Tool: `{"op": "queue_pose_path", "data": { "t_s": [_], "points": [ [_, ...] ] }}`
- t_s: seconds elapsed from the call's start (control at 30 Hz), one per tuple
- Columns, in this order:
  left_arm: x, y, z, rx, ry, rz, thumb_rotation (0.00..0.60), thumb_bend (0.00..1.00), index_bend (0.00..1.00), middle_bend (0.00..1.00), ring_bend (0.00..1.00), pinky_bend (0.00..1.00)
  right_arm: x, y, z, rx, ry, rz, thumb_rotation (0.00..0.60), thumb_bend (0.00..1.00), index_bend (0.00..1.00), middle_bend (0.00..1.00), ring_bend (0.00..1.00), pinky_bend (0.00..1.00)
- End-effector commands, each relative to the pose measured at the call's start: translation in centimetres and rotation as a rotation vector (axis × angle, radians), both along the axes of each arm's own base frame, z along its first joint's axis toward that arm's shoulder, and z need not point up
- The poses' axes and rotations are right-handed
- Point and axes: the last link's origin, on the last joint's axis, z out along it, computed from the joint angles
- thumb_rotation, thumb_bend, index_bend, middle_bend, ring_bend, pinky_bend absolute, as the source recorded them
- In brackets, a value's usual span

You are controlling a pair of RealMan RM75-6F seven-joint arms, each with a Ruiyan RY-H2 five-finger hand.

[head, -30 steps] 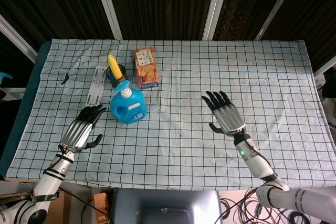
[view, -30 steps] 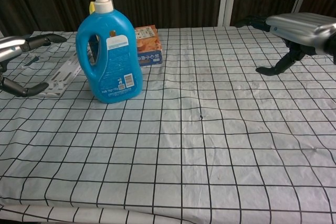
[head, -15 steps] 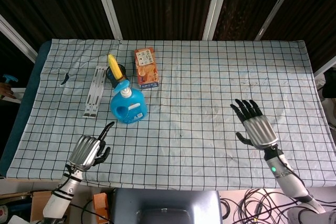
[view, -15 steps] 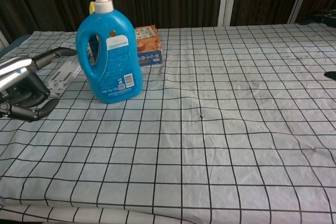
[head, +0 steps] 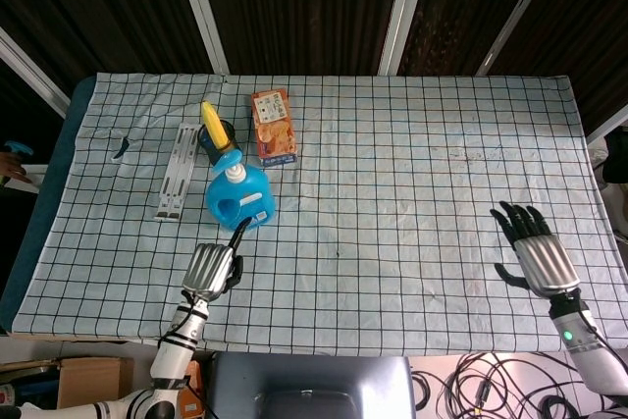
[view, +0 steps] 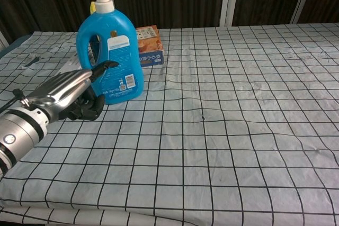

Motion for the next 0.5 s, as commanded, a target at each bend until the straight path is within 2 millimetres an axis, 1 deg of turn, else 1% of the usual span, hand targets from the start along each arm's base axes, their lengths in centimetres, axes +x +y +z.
{"op": "queue_pose_path", "data": {
  "t_s": [0.03,0.33,0.4,0.47,0.5],
  "points": [
    [0.2,0.3,0.0,0.016,0.006,0.014,0.6,0.69,0.0,1.0,1.0,1.0,0.1,0.0,-0.1,0.002,0.002,0.007,0.6,0.23,0.0,0.0,0.0,0.0],
    [0.2,-0.3,0.9,0.022,0.008,0.0,0.6,0.67,0.0,1.0,1.0,1.0,0.5,0.0,-0.4,0.006,0.0,0.013,0.6,0.23,0.0,0.0,0.0,0.0],
    [0.2,-0.5,1.2,0.024,0.005,-0.006,0.6,0.66,0.0,1.0,1.0,1.0,0.7,0.1,-0.5,0.006,0.004,0.019,0.6,0.23,0.0,0.0,0.0,0.0],
    [0.1,-1.3,2.0,0.027,0.004,-0.036,0.6,0.63,0.0,1.0,1.0,1.0,1.0,0.3,-0.5,0.003,0.005,0.03,0.6,0.23,0.0,0.0,0.0,0.0],
    [-0.1,-1.8,2.5,0.022,0.014,-0.062,0.6,0.6,0.0,0.93,0.96,0.98,1.2,0.5,-0.5,0.003,0.004,0.035,0.6,0.23,0.0,0.0,0.0,0.0]
  ]
}}
